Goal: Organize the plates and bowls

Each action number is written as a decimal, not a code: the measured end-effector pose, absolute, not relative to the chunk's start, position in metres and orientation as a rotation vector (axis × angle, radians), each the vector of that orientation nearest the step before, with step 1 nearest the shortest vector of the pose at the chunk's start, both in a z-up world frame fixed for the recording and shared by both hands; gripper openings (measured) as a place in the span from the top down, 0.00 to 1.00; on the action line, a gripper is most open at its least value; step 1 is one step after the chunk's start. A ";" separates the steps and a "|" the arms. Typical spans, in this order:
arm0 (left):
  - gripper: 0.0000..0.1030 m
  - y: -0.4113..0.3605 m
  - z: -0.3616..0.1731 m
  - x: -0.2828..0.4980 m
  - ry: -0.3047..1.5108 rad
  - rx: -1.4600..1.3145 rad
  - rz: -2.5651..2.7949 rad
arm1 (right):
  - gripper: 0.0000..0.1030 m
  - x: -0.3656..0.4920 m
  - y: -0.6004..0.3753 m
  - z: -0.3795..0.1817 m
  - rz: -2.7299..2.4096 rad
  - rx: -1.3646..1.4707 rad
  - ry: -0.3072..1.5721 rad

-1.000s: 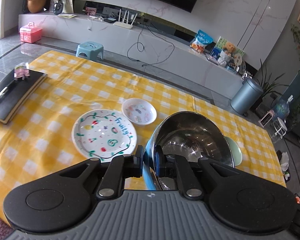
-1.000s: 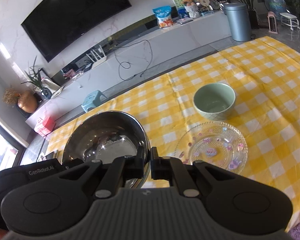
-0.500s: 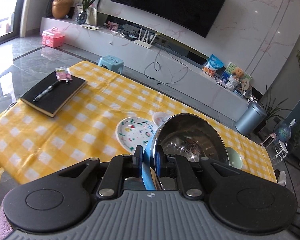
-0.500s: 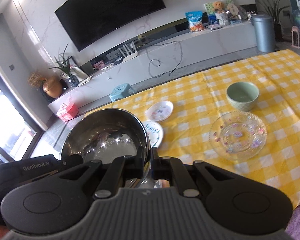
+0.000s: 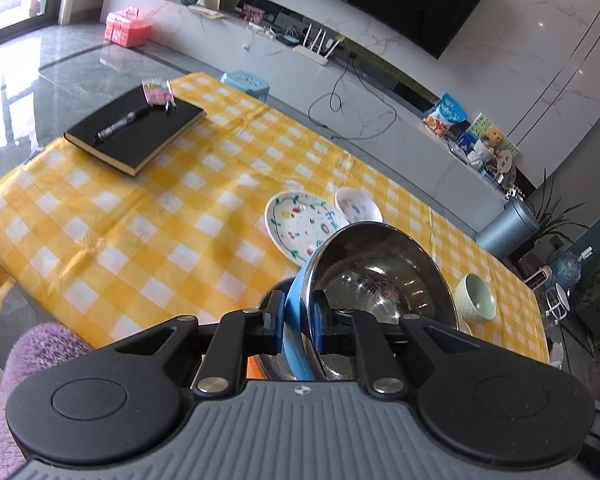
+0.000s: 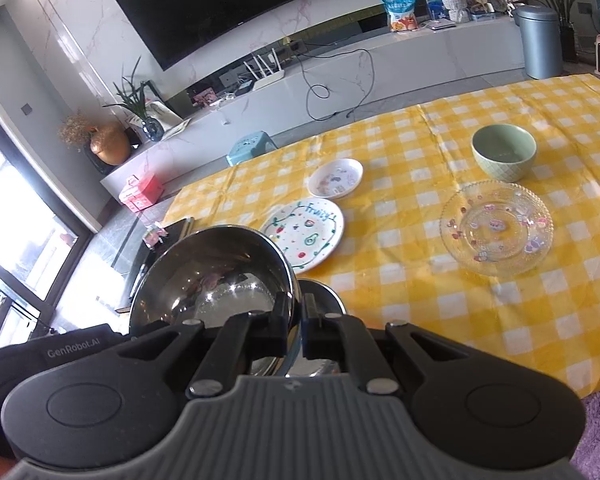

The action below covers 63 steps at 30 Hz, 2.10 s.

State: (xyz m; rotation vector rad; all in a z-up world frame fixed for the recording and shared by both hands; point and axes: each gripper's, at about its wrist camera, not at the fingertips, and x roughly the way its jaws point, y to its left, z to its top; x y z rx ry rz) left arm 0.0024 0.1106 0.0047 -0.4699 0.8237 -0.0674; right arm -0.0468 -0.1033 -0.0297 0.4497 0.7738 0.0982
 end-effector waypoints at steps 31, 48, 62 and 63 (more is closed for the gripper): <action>0.85 0.093 -0.043 0.038 0.964 -0.364 -0.032 | 0.96 -0.004 -0.111 -0.084 0.067 0.465 0.889; 0.70 0.103 -0.031 0.034 0.906 -0.380 -0.043 | 0.79 -0.007 -0.117 -0.081 0.071 0.496 0.868; 0.57 0.099 -0.009 0.040 0.818 -0.340 -0.114 | 0.69 -0.008 -0.146 -0.062 0.058 0.538 0.768; 0.57 0.099 -0.008 0.042 0.814 -0.334 -0.119 | 0.68 -0.008 -0.148 -0.062 0.056 0.539 0.768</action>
